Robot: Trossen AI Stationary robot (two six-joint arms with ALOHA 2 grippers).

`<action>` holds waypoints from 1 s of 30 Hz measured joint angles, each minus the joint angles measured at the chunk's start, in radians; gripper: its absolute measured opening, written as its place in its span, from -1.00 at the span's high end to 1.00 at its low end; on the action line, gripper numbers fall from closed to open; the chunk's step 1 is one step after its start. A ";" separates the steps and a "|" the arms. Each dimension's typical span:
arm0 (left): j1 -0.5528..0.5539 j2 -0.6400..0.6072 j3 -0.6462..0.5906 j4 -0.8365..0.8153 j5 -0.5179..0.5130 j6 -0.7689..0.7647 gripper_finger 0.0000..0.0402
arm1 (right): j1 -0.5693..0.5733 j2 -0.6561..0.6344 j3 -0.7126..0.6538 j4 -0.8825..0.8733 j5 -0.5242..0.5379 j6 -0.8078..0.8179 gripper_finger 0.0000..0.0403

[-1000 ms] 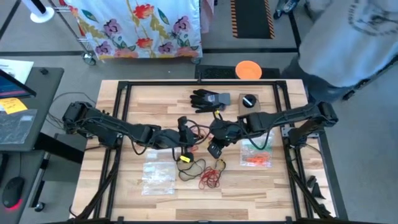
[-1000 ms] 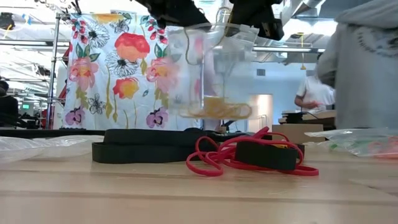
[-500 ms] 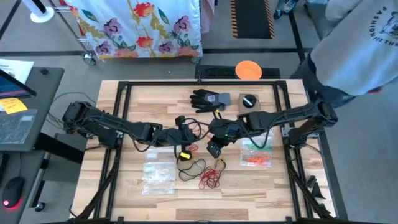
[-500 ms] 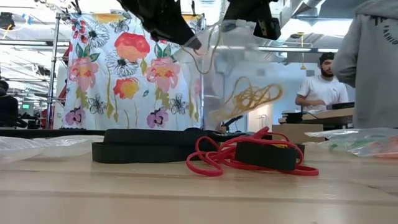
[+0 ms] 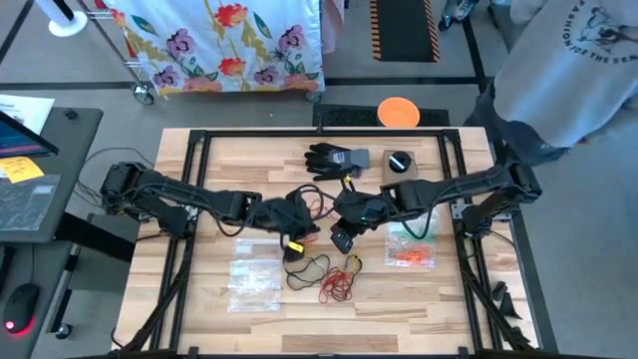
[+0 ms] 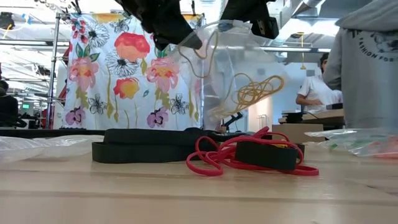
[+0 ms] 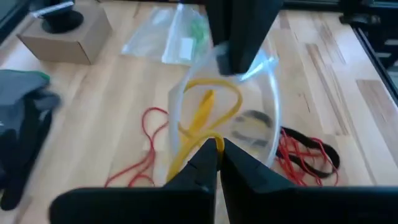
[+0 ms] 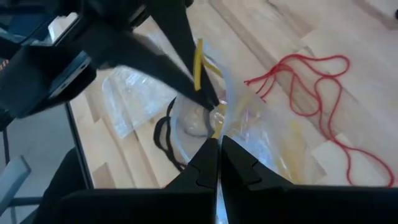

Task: Sort rubber bands
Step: Put the yellow rubber band into the transparent zip bag

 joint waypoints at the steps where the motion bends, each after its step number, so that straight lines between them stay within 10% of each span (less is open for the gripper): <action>1: 0.001 0.000 0.000 0.004 0.005 0.000 0.93 | -0.003 0.000 0.000 0.000 0.000 0.000 0.96; 13: 0.012 0.000 0.123 -0.189 0.040 0.010 0.23 | -0.025 0.000 0.000 -0.005 -0.042 -0.001 0.96; 30: 0.031 0.000 0.282 -0.529 0.191 0.114 0.19 | -0.073 0.000 0.000 0.002 -0.079 -0.016 0.96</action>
